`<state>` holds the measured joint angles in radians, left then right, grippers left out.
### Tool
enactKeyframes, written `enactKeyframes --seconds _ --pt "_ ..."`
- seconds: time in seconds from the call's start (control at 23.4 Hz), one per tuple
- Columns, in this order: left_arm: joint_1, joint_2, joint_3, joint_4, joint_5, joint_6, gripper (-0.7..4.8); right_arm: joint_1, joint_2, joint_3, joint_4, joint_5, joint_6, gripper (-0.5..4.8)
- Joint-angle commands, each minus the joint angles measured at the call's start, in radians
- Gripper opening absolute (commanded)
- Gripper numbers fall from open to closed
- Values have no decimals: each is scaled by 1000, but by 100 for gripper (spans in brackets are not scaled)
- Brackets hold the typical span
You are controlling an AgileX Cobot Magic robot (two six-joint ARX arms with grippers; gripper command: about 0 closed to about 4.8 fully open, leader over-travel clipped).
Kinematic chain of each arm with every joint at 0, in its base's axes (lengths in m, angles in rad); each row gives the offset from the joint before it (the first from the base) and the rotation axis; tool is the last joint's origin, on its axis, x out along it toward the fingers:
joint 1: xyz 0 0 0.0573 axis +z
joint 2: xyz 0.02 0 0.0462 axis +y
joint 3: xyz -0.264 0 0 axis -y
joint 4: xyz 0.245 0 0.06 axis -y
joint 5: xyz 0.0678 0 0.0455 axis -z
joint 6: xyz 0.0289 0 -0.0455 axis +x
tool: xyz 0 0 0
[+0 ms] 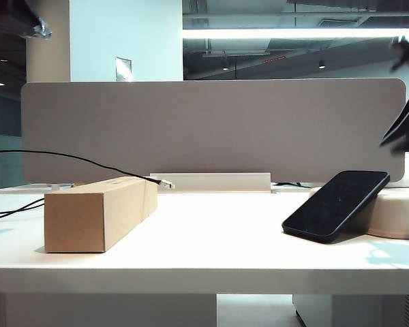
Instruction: Pick up the charging cable and the phone, plug the charging cable into the charging port on the phone, and finally place them back on the table.
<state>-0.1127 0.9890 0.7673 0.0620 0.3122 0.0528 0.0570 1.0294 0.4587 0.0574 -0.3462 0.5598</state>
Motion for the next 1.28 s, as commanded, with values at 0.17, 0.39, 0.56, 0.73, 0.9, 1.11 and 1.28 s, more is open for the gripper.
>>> enactKeyframes --seconds 0.17,0.39,0.56,0.73,0.9,1.11,1.28 --pt "-31 5 18 -31 -1 3 -6 1 154 4 45 -79 69 339" --pt "-31 5 18 -55 -1 3 -6 19 246 5 117 -91 69 445" --pt "-31 5 18 -55 -1 3 -6 31 340 5 244 -94 116 445" --pt "-31 5 18 -55 -1 3 -6 31 433 5 330 -94 130 440" --pt "-31 5 18 -55 -1 3 -6 38 503 6 426 -90 178 440" --pt "-31 4 18 -55 -1 3 -6 90 566 7 546 -37 209 418" --pt "-31 4 18 -55 -1 3 -6 130 577 14 554 75 208 417"
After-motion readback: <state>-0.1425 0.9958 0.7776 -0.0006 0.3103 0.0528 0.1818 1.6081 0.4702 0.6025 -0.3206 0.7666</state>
